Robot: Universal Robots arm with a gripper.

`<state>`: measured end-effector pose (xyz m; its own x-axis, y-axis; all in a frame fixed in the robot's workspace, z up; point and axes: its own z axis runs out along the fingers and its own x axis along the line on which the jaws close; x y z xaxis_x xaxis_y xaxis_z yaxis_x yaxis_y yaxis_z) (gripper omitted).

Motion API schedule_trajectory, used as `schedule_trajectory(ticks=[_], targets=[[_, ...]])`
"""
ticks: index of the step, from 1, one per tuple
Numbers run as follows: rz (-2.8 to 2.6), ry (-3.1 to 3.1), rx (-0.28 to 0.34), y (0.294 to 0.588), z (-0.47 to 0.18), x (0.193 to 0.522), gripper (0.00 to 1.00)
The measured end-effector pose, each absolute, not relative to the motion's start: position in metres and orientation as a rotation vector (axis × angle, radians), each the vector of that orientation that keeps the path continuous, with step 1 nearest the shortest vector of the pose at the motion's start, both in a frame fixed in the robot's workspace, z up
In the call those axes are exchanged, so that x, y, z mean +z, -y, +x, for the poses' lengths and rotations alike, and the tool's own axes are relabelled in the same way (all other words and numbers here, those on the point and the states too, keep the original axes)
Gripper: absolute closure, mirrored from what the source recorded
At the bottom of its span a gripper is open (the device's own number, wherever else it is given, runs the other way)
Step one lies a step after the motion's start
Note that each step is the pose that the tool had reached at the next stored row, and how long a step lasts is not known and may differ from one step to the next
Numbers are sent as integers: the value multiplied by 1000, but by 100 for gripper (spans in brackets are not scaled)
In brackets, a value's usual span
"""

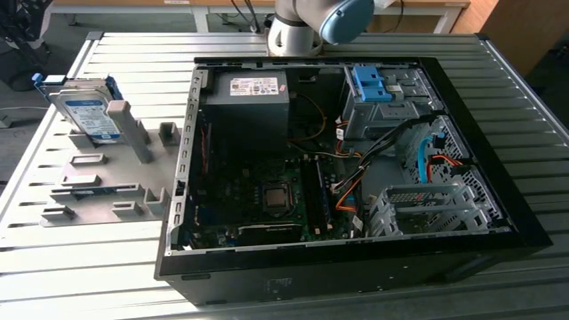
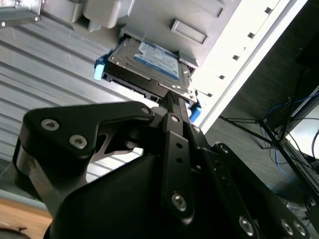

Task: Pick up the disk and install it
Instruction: 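Reach for the disk, then pick up the disk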

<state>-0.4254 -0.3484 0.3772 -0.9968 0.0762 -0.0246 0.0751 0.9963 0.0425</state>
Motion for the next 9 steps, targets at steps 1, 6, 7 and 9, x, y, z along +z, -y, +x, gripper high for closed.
schedule_trajectory(ticks=[1,6,7,9], targets=[[118,-3112,65,348,-425,377,89],[118,-3112,65,348,-426,377,89],[118,-3112,65,348,-426,377,89],[118,-3112,65,348,-427,377,89]])
